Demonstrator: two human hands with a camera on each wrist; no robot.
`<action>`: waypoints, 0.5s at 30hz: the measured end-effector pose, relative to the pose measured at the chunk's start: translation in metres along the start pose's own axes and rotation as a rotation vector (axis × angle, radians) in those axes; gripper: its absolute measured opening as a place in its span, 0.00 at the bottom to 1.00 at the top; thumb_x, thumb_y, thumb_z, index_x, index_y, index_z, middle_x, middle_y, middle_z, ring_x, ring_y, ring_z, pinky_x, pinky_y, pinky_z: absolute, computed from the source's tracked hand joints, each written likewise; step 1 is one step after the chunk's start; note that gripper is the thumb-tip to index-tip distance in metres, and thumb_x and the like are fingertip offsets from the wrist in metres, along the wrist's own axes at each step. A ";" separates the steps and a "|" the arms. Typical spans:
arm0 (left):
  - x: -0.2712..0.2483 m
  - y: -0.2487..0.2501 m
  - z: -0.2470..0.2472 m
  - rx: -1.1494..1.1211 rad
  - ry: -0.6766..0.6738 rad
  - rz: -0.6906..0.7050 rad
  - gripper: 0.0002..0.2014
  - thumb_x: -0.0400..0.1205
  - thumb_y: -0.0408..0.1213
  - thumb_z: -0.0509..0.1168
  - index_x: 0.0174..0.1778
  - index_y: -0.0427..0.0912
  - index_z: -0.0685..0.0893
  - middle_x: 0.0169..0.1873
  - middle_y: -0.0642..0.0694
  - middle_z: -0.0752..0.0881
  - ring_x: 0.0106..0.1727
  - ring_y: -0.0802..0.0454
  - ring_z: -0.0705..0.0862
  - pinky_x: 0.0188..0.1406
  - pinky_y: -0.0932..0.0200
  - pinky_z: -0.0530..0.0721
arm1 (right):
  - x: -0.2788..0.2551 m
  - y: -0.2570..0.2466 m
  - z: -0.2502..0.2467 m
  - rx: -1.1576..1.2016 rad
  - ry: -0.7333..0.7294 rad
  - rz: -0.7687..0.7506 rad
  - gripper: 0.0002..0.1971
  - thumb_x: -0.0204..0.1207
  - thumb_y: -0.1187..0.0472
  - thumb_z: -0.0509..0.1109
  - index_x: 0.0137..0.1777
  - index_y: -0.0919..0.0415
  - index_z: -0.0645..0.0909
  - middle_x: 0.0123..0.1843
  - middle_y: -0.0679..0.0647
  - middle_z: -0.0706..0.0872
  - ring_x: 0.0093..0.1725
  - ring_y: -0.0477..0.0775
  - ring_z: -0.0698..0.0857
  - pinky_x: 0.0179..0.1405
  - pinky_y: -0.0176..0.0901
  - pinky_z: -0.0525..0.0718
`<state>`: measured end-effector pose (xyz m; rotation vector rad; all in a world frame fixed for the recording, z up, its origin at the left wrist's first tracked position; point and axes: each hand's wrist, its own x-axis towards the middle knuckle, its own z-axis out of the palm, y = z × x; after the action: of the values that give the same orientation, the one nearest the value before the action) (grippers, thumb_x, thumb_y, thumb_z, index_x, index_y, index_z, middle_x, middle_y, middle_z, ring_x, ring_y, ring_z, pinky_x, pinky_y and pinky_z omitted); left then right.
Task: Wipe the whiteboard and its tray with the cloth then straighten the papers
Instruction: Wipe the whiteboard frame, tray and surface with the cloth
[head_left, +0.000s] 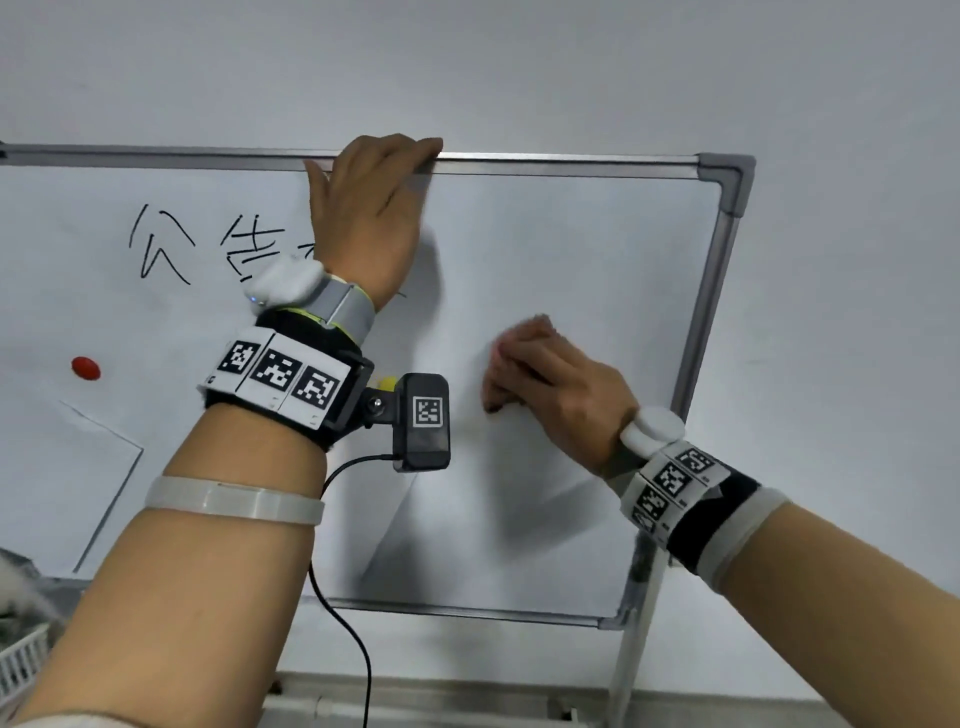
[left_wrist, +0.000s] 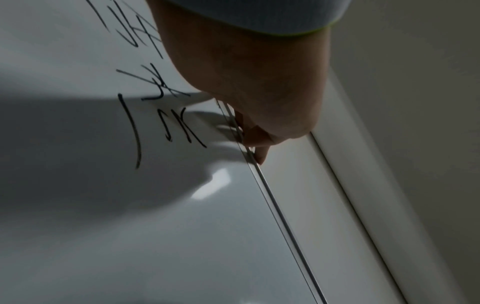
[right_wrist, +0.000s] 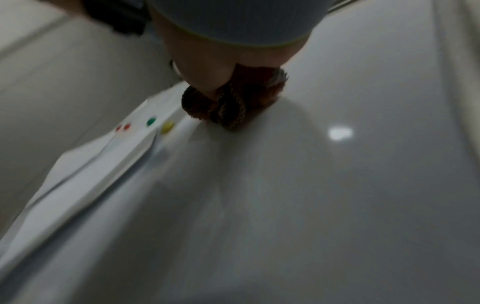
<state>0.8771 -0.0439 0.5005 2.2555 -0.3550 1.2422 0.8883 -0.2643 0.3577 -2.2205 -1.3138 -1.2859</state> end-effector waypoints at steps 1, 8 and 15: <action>-0.001 -0.001 -0.003 -0.031 -0.014 0.005 0.33 0.74 0.45 0.43 0.72 0.55 0.81 0.68 0.51 0.81 0.76 0.49 0.72 0.81 0.30 0.53 | 0.021 -0.002 0.000 -0.031 0.102 0.005 0.08 0.85 0.64 0.67 0.56 0.60 0.88 0.59 0.55 0.87 0.61 0.54 0.84 0.56 0.46 0.87; -0.001 -0.002 -0.006 -0.070 -0.035 0.011 0.33 0.72 0.42 0.45 0.72 0.54 0.80 0.68 0.52 0.81 0.75 0.51 0.72 0.79 0.30 0.57 | -0.024 -0.037 0.068 0.127 -0.144 -0.157 0.13 0.89 0.63 0.60 0.50 0.59 0.87 0.59 0.52 0.89 0.67 0.54 0.84 0.58 0.52 0.84; -0.008 0.013 -0.001 -0.082 -0.007 -0.043 0.32 0.71 0.34 0.49 0.71 0.53 0.81 0.68 0.52 0.80 0.76 0.52 0.70 0.80 0.31 0.55 | -0.029 -0.018 0.047 0.097 -0.298 -0.197 0.12 0.87 0.61 0.62 0.48 0.53 0.87 0.59 0.49 0.85 0.63 0.48 0.83 0.69 0.46 0.79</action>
<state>0.8662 -0.0541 0.4986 2.1875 -0.3523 1.1767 0.8943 -0.2431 0.3036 -2.3275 -1.7002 -0.9495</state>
